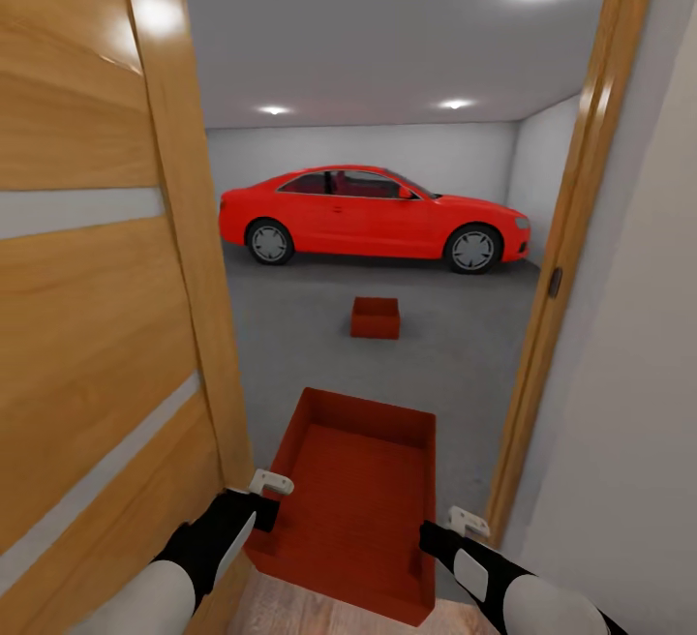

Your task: Move the two storage containers from the living room to the garage. In the garage, place one container on the floor and stack the other container on top of it (either order is fine).

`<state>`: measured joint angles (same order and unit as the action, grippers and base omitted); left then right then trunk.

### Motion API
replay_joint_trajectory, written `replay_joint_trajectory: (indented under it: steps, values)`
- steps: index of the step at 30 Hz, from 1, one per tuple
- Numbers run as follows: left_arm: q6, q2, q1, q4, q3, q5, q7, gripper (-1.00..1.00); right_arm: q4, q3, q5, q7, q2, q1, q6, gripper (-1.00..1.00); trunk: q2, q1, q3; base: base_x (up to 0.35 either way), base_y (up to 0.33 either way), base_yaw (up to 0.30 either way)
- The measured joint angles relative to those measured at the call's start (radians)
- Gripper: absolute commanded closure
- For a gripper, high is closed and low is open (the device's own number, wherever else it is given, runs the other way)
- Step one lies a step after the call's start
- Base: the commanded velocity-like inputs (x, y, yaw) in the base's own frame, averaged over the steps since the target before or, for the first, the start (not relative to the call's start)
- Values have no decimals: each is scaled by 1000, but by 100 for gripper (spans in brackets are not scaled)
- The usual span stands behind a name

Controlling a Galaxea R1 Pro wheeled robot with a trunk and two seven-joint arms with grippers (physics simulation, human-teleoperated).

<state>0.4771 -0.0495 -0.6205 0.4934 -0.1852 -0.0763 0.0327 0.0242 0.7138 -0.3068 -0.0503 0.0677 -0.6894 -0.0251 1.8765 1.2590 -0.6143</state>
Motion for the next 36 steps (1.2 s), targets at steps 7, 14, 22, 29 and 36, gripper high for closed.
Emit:
replay_joint_trajectory:
  steps: [7, 14, 22, 29, 36]
  values:
    - [-1, -1, 0, 0, 0, -1, 0, 100, 0, 0, 0, 0, 0, 0, -1, 100, 0, 0, 4, 0, 17, -189]
    - [-1, 0, 0, 0, 0, -1, 0, 100, 0, 0, 0, 0, 0, 0, -1, 100, 0, 0, 9, 0, 1, -250]
    - [0, -1, 0, 0, 1, -1, 0, 100, 0, 0, 0, 0, 0, 0, 0, 100, 0, 0, 12, 105, 143, -56]
    - [-1, 0, 0, 0, 0, 0, 0, 100, 1, 0, 0, 0, 0, 0, 0, 100, 0, 0, 12, 35, 35, -1]
    - [-1, 0, 0, 0, 0, 0, 0, 100, 1, 0, 0, 0, 0, 0, 0, 100, 0, 0, 12, 142, 1, 0]
